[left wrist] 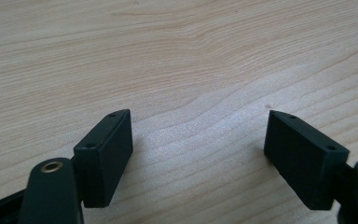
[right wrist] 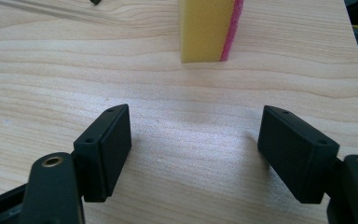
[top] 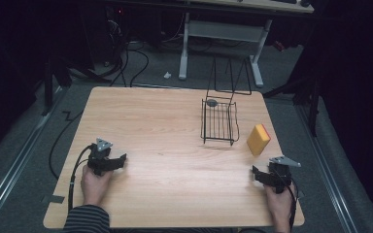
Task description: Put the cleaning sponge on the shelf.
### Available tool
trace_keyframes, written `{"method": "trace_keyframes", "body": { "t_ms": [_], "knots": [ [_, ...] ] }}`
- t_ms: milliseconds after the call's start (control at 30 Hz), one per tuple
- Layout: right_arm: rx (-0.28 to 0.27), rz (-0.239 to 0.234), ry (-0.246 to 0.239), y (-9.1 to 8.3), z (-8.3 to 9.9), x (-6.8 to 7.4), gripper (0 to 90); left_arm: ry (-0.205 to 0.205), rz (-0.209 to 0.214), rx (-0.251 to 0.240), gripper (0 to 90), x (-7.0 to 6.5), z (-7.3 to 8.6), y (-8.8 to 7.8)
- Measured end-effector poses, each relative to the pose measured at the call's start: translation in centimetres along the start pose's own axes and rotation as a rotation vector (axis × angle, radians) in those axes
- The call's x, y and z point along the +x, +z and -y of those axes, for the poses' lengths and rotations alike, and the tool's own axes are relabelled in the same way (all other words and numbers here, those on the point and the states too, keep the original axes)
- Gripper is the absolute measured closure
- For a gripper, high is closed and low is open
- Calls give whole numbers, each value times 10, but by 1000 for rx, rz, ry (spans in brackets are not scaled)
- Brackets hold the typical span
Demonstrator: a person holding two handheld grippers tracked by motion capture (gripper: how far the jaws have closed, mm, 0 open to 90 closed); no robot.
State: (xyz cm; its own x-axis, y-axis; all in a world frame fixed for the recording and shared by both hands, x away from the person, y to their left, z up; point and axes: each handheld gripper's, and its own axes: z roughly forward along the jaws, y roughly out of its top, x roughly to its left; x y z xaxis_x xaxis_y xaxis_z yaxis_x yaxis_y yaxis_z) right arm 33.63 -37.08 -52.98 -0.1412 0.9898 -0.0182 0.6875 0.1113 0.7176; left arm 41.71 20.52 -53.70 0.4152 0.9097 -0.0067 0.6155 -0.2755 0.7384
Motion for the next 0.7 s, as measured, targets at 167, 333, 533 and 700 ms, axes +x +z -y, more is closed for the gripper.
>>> {"method": "trace_keyframes", "body": {
  "t_ms": [167,333,533,700],
  "knots": [
    [-4,-1,1,0,0,0,267,4,4,3,239,0,0,0],
    [-5,-2,-2,0,0,-1,267,4,4,3,239,0,0,0],
    [-1,4,3,1,-1,0,259,3,4,3,239,0,0,0],
    [2,10,11,1,-1,1,232,3,4,3,238,0,0,0]
  ]
}}
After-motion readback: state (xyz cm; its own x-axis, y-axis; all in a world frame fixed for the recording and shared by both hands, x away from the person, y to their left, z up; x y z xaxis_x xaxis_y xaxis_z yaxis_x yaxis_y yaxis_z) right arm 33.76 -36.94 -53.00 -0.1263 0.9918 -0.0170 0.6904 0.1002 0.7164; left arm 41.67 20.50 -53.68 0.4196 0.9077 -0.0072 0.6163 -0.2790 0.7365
